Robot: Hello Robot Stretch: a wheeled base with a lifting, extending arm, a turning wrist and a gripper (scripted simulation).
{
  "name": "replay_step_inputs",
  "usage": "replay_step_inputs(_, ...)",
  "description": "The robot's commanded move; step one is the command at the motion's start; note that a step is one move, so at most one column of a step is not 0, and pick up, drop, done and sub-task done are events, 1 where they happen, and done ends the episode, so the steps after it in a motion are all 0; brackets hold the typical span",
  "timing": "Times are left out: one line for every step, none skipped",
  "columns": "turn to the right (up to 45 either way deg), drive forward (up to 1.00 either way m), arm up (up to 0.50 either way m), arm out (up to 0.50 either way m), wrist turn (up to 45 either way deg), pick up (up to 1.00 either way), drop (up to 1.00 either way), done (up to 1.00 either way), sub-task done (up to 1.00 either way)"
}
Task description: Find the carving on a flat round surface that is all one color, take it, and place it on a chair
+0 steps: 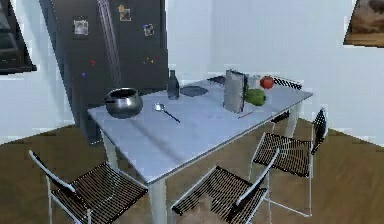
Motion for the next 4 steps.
replay_step_inputs(45.0, 0.00, 0.00, 0.00, 0.0, 0.00, 0.00, 0.00, 0.00)
replay_step_inputs(45.0, 0.00, 0.00, 0.00, 0.0, 0.00, 0.00, 0.00, 0.00)
replay_step_inputs(18.0, 0.00, 0.00, 0.00, 0.0, 0.00, 0.00, 0.00, 0.00)
replay_step_inputs(-45.0, 0.00, 0.00, 0.00, 0.0, 0.00, 0.00, 0.00, 0.00)
